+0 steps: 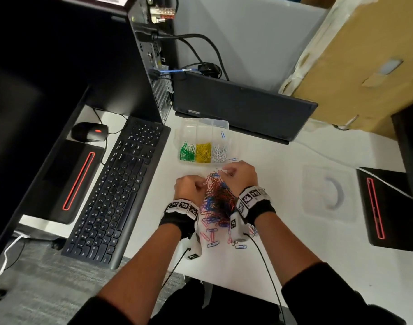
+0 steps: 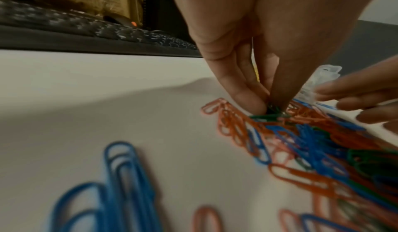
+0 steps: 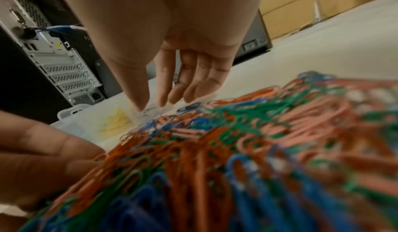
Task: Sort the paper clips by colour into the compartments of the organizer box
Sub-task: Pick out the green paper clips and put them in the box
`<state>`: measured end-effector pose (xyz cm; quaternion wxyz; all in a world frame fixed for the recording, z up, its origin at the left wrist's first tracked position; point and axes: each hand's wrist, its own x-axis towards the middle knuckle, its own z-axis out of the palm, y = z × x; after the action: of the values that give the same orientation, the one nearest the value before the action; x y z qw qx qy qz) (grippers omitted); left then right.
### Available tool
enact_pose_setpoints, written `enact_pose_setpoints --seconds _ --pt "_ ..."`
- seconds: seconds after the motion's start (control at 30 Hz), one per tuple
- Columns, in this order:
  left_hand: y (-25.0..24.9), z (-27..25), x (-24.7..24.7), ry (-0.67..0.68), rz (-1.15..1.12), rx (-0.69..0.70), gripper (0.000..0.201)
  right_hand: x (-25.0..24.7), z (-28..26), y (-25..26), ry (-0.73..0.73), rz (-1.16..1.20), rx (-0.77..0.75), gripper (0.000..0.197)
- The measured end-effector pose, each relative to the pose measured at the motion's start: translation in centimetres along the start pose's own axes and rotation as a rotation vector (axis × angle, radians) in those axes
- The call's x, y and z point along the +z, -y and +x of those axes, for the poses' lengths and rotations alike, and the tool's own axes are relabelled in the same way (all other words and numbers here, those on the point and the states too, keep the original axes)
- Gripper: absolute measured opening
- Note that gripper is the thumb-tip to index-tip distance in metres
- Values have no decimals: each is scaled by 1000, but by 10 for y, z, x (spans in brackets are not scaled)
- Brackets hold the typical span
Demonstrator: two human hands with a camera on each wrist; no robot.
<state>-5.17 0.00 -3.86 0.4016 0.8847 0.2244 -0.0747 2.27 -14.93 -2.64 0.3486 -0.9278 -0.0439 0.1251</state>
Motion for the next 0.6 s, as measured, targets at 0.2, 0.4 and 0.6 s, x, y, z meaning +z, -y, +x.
enact_pose_setpoints --seconds 0.2,0.4,0.6 --pt "10 -6 -6 44 -137 -125 20 15 -1 14 35 4 79 16" --pt "23 -5 -20 87 -252 -68 16 6 -9 6 154 -92 78 18" --pt "27 -5 -24 75 -363 -87 10 -10 -12 6 260 -154 120 15"
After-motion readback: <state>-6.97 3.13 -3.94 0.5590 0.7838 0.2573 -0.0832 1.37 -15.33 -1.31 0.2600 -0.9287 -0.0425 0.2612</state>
